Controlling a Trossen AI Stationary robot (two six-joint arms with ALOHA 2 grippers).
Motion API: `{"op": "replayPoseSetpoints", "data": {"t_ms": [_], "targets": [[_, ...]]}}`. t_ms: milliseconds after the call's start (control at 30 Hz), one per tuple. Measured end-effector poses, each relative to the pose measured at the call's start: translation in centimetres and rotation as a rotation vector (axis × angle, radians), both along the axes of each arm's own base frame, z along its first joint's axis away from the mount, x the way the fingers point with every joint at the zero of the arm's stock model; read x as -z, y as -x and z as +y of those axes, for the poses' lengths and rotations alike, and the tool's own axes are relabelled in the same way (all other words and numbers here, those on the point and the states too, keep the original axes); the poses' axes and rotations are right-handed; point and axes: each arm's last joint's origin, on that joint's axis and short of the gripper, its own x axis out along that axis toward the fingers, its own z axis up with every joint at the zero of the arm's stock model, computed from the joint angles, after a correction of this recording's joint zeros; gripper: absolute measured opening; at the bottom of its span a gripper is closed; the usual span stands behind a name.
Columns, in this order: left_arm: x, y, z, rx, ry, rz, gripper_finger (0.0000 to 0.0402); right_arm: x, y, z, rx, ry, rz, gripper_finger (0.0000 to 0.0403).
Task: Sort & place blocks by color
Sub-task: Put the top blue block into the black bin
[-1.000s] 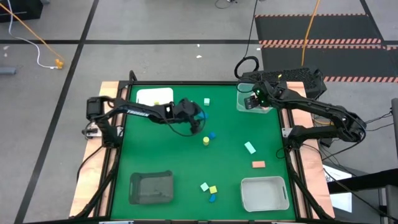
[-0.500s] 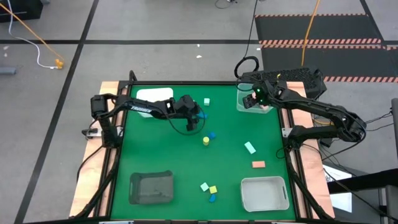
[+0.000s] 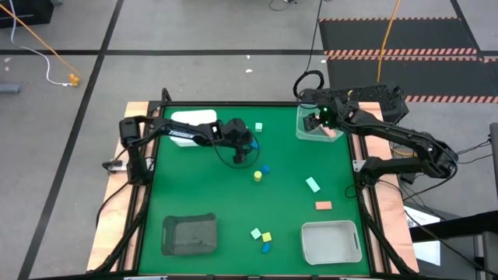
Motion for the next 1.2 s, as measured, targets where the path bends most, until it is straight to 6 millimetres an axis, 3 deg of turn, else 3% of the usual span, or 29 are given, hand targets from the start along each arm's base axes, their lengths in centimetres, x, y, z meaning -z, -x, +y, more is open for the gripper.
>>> {"op": "replayPoseSetpoints", "data": {"t_ms": [200, 333, 533, 633, 767, 1000, 1200], "targets": [[0.8, -2.9, 1.3, 0.023, 0.03, 0.147, 0.0273, 0.0, 0.1, -0.1, -0.003, 0.004, 0.01, 0.0265], [0.8, -3.8, 1.9, 0.049, 0.046, 0.213, 0.0273, 0.0, 0.1, -0.1, -0.004, 0.004, 0.011, 0.0265], [0.8, -3.8, 1.8, 0.102, 0.049, 0.222, 0.0259, 0.0, 0.1, -0.1, -0.009, 0.006, 0.015, 0.0265], [1.0, -3.6, 1.9, 0.088, 0.073, 0.233, 0.0216, 0.0, 0.1, -0.1, -0.01, 0.007, 0.015, 0.0265], [1.1, -3.3, 2.0, 0.079, 0.118, 0.249, 0.0129, 0.0, 0.1, -0.1, -0.01, 0.006, 0.015, 0.0265], [0.9, -3.3, 1.8, -0.023, 0.168, 0.233, 0.0125, 0.0, 0.1, -0.1, -0.01, 0.006, 0.015, 0.0265], [-1.7, -3.4, 1.1, -0.099, 0.127, 0.144, 0.0125, 0.0, 0.1, -0.1, -0.01, 0.006, 0.015, 0.0265]]}}
